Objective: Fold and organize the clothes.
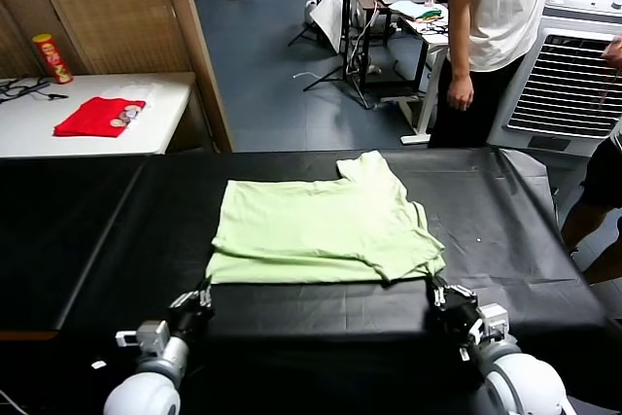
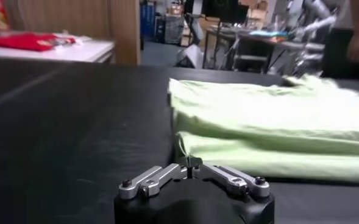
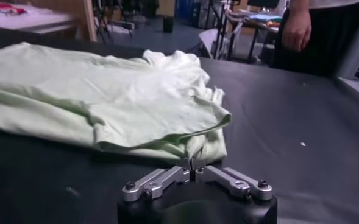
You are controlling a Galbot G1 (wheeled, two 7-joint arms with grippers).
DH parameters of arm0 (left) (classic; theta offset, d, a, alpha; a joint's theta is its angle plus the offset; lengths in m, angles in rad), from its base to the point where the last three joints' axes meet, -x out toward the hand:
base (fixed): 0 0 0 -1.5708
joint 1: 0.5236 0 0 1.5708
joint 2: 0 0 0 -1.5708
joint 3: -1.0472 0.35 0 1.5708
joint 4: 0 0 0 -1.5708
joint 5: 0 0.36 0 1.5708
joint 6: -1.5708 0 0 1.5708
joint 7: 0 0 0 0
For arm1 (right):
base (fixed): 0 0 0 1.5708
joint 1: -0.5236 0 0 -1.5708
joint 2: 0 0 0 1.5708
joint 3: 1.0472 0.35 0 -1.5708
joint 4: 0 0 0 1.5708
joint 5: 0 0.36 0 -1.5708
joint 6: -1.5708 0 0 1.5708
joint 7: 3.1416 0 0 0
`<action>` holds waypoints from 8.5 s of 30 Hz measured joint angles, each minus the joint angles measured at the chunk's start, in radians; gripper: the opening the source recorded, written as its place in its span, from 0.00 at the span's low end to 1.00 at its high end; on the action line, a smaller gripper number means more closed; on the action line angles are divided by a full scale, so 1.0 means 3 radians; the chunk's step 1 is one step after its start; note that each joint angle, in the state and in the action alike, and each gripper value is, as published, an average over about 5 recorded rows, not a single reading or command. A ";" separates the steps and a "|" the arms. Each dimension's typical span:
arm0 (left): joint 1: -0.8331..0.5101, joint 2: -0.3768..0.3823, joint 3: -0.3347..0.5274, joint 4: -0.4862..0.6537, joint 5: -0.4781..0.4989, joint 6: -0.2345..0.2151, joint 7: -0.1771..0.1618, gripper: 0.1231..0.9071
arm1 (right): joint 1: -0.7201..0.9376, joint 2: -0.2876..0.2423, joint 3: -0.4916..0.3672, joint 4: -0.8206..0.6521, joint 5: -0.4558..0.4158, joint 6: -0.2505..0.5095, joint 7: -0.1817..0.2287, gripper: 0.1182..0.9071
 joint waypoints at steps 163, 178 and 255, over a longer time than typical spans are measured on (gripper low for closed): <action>-0.1112 0.0380 0.0278 0.0414 -0.0987 0.0771 -0.0121 0.86 | 0.1801 0.0146 -0.0696 -0.1230 0.0369 -0.0282 0.0331 0.80; -0.1163 0.0280 0.0277 0.0692 -0.0820 0.0621 -0.0090 0.08 | 0.1758 0.0394 -0.0705 -0.1374 0.0190 -0.0022 0.0425 0.19; -0.0490 0.0483 -0.0256 -0.0019 -0.0161 0.0469 -0.0046 0.04 | 0.1040 0.0384 -0.0403 -0.0259 0.0007 0.0190 0.0152 0.86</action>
